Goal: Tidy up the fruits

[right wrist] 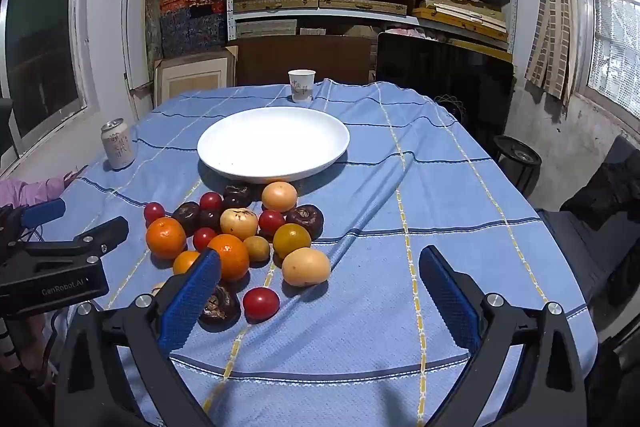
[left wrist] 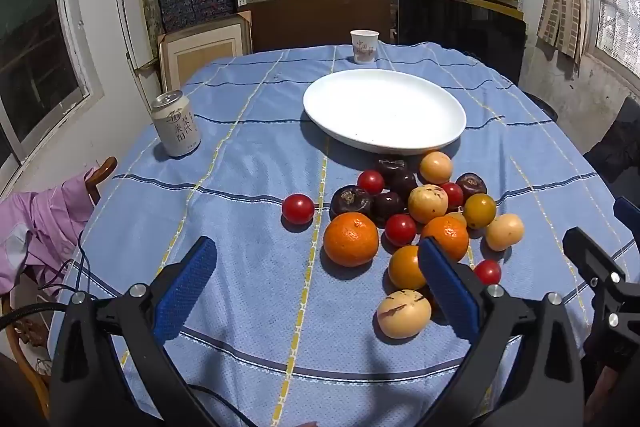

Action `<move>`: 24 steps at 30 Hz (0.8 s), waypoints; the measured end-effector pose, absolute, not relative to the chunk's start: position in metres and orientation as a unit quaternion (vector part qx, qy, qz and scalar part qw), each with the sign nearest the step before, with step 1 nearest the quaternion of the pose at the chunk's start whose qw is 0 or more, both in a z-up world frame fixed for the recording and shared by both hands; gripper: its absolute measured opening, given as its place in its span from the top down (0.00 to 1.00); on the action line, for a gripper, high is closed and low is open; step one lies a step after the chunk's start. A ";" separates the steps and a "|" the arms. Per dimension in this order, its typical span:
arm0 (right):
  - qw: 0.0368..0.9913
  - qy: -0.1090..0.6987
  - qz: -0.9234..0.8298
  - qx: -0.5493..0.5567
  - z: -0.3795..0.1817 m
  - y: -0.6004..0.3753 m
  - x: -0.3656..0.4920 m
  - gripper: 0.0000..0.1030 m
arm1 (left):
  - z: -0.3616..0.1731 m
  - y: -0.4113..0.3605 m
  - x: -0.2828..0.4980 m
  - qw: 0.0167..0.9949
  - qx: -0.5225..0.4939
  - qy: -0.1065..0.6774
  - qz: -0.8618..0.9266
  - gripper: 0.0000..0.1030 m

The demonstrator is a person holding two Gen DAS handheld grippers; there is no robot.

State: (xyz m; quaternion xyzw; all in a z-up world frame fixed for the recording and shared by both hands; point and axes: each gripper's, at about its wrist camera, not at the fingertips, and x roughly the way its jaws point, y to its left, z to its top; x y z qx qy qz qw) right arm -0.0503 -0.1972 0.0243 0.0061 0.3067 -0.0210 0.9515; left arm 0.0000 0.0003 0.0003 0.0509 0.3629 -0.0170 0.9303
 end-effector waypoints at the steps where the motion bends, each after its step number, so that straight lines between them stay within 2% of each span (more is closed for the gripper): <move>1: 0.951 0.307 -0.021 0.007 0.024 -0.197 -0.050 0.03 | 0.000 0.001 0.000 0.931 0.051 0.362 -0.016 0.04; 24: 0.950 0.311 -0.017 -0.015 0.024 -0.187 -0.052 0.03 | -0.004 0.008 -0.001 0.931 0.043 0.363 -0.022 0.04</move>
